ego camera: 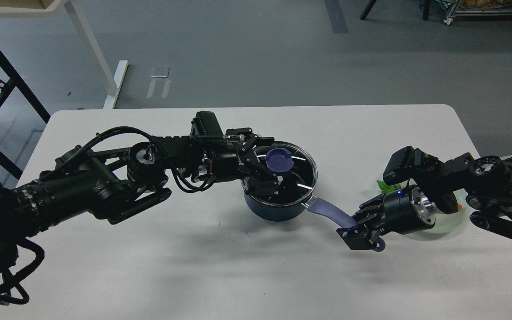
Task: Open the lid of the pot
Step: 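Reach the left gripper over the pot to the blue lid knob, then grasp the blue knob of the glass lid with the left gripper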
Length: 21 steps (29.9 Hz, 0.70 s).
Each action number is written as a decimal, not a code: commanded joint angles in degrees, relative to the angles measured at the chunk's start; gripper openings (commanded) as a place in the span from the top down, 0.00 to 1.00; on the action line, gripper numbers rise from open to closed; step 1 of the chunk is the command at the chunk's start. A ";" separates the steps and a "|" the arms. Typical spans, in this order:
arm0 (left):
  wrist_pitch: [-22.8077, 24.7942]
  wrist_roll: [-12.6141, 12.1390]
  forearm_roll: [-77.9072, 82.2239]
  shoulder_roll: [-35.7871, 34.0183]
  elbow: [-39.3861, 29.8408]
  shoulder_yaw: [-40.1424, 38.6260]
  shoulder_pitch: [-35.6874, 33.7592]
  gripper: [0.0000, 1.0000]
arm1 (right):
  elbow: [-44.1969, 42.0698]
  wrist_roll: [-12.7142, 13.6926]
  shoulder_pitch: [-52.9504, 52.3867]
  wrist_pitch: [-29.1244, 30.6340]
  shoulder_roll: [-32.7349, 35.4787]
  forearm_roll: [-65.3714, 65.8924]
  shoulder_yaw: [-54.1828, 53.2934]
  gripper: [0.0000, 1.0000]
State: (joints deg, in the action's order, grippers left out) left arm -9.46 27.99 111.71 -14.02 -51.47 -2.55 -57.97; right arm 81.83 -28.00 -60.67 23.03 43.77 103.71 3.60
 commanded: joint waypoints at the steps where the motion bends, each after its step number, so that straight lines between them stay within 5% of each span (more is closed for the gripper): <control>1: 0.05 0.01 0.00 1.27 1.63 0.01 0.14 0.01 | 0.00 0.00 0.02 0.00 0.09 0.00 0.00 0.71; 21: -0.39 0.01 -0.18 2.68 3.92 2.20 0.58 0.10 | 0.00 0.00 0.02 0.00 0.18 0.00 0.00 0.71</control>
State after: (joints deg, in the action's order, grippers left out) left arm -9.68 28.00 111.58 -11.59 -48.00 -0.35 -57.33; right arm 81.83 -28.00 -60.64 23.03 43.94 103.71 3.60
